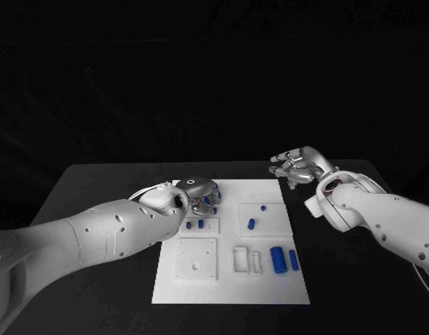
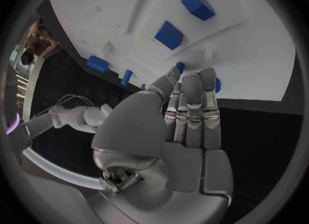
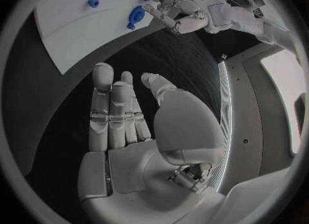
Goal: Assemble the parts on the task board
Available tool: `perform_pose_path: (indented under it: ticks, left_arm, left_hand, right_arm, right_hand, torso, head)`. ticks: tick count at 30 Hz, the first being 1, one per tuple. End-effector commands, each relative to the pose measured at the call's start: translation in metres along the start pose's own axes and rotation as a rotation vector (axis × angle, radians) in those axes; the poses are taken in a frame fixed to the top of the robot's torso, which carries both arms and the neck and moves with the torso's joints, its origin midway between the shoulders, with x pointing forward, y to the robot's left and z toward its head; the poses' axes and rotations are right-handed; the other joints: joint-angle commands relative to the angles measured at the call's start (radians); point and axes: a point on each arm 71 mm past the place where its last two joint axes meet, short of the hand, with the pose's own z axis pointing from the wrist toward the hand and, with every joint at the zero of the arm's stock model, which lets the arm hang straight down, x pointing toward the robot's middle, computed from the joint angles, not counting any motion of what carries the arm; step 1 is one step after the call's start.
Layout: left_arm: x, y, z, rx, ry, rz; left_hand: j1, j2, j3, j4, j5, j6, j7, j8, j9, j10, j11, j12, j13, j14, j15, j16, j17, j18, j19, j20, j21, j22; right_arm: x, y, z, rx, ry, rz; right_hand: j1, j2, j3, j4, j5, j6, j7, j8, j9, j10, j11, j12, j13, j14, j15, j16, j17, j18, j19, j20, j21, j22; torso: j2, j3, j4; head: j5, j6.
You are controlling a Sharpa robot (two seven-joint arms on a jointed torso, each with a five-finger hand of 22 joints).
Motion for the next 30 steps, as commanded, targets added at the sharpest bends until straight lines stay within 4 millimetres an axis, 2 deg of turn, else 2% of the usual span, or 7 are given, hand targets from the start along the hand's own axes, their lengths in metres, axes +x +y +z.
perform_pose_path:
  ticks: [1,13,30]
  left_arm:
    - [0.001,-0.003,0.001,0.009,0.016,-0.009]
    - [0.006,-0.003,0.005,-0.003,0.059,-0.007]
    - [0.014,-0.001,0.005,-0.019,0.098,-0.003]
  left_hand:
    - [-0.002,-0.006,-0.006,0.002,0.0,-0.006,-0.007,-0.004,0.001,-0.009,0.003,-0.003,-0.001,0.006,0.002,0.001,-0.001,0.011,0.007,0.003,-0.007,0.018]
    - [-0.001,-0.001,-0.006,0.002,0.003,0.012,0.006,-0.003,0.001,-0.027,0.008,-0.003,-0.001,0.002,0.005,-0.001,-0.002,0.012,0.004,0.006,-0.01,0.02]
    - [-0.004,0.006,0.004,-0.001,0.005,0.026,0.011,-0.003,0.001,-0.019,0.007,-0.003,-0.001,0.001,0.005,0.002,-0.002,0.015,0.001,0.007,-0.005,0.021]
  right_arm:
    - [0.001,0.001,0.0,-0.011,0.002,0.001]
    - [0.001,0.002,0.0,-0.013,0.003,0.003]
    - [0.001,0.002,0.0,-0.014,0.003,0.003]
  right_hand:
    - [0.003,-0.005,0.002,0.0,0.003,0.0,0.002,-0.002,0.001,0.006,-0.002,0.002,-0.001,0.0,-0.001,0.0,-0.001,0.012,0.039,-0.004,0.005,-0.001]
    - [0.002,-0.005,0.005,-0.002,0.002,0.001,0.003,-0.002,0.001,0.005,-0.002,0.002,-0.003,-0.001,-0.001,0.001,-0.002,0.013,0.038,-0.004,0.005,-0.004]
    - [0.002,-0.005,0.006,-0.002,0.003,0.001,0.002,-0.002,0.001,0.005,-0.002,0.002,-0.003,-0.001,-0.001,0.001,-0.003,0.012,0.038,-0.004,0.006,-0.004]
  torso:
    - [-0.001,0.0002,-0.0005]
    - [0.0,0.0006,-0.0027]
    - [-0.001,0.0002,-0.0005]
  head:
    - [0.0,0.0]
    - [0.0,-0.002]
    - [-0.005,-0.007]
